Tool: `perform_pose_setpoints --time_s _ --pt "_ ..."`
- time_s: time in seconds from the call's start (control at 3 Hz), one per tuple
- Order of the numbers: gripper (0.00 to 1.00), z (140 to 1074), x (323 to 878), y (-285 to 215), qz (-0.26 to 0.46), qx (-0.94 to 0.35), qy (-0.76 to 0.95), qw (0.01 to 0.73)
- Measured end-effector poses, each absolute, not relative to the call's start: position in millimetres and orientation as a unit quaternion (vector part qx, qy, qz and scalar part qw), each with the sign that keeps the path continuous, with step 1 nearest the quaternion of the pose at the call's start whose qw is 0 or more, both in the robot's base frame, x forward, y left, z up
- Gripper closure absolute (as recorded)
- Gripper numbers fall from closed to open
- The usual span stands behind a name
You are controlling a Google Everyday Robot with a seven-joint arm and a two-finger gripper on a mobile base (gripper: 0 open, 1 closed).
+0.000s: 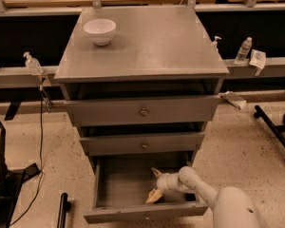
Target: Place orange into bottom drawer
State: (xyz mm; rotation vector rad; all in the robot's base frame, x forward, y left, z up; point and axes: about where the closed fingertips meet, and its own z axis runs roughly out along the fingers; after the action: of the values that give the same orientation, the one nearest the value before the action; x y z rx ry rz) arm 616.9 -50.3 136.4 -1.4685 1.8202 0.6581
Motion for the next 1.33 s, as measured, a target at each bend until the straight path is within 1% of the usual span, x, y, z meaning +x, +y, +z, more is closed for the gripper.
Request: perform_pose_setpoints --time_s 0.33,0.67,1.0,1.33 --pt "0.0 148 616 -51 0.274 -0.553 0.692 0.373" --pt "0.0 185 615 -56 0.288 -0.543 0.669 0.419" --pt "0.0 223 606 -73 0.292 -0.528 0.655 0.455" --pt "0.0 248 584 -113 0.282 -0.505 0.669 0.467"
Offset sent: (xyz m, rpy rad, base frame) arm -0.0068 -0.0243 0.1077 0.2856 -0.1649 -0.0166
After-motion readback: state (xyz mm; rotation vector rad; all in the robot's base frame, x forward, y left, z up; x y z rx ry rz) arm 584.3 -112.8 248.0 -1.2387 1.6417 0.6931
